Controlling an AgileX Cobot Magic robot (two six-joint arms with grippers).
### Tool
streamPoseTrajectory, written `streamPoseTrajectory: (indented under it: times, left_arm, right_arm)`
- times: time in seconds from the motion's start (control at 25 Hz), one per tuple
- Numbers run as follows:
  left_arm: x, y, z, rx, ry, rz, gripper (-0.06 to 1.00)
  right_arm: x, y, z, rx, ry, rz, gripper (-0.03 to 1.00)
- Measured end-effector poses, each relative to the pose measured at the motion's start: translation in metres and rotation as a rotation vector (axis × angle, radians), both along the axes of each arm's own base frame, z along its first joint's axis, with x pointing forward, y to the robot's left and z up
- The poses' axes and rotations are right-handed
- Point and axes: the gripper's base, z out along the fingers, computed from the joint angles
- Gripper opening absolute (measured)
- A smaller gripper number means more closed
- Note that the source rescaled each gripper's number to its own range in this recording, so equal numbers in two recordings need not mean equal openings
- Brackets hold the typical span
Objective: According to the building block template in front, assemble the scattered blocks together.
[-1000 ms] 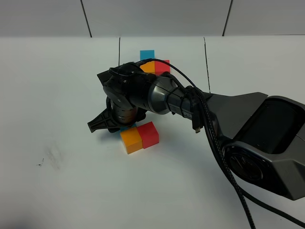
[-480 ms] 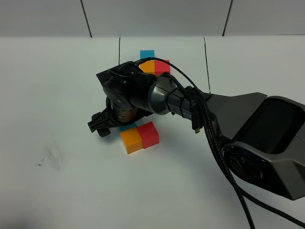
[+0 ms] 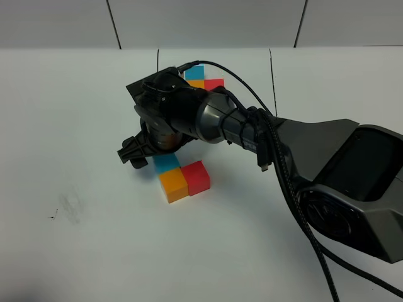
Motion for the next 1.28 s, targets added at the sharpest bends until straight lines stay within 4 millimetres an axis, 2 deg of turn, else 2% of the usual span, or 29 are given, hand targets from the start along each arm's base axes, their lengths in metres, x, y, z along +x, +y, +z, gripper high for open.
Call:
streamPoseTrajectory:
  times: [0.12,0.28,0.4,0.52,0.68,0.76,0.92,1.12,1.28]
  left_arm:
    - [0.000,0.000,0.000,0.000,0.000,0.000,0.00]
    - [0.000,0.000,0.000,0.000,0.000,0.000,0.00]
    - [0.000,0.000,0.000,0.000,0.000,0.000,0.00]
    - [0.000,0.000,0.000,0.000,0.000,0.000,0.00]
    - [0.000,0.000,0.000,0.000,0.000,0.000,0.00]
    - [0.000,0.000,0.000,0.000,0.000,0.000,0.00]
    - [0.000,0.000,0.000,0.000,0.000,0.000,0.00]
    - [0.000,0.000,0.000,0.000,0.000,0.000,0.00]
    - [0.000,0.000,0.000,0.000,0.000,0.000,0.00]
  right_arm:
    - [0.003,-0.001,0.027,0.011,-0.053,0.002,0.92]
    - [0.012,-0.012,0.058,0.025,-0.096,-0.028,0.91]
    - [0.019,-0.025,0.073,0.004,-0.118,-0.055,0.85]
    - [0.021,-0.033,0.083,-0.048,-0.152,-0.059,0.66]
    - [0.023,-0.038,0.090,-0.079,-0.184,-0.061,0.20]
    - [0.025,-0.041,0.090,-0.083,-0.187,-0.068,0.07]
    - [0.033,-0.053,0.090,-0.101,-0.174,-0.103,0.01]
    - [0.044,-0.072,0.089,-0.132,-0.150,-0.157,0.01]
    - [0.052,-0.089,0.099,-0.138,-0.148,-0.198,0.01]
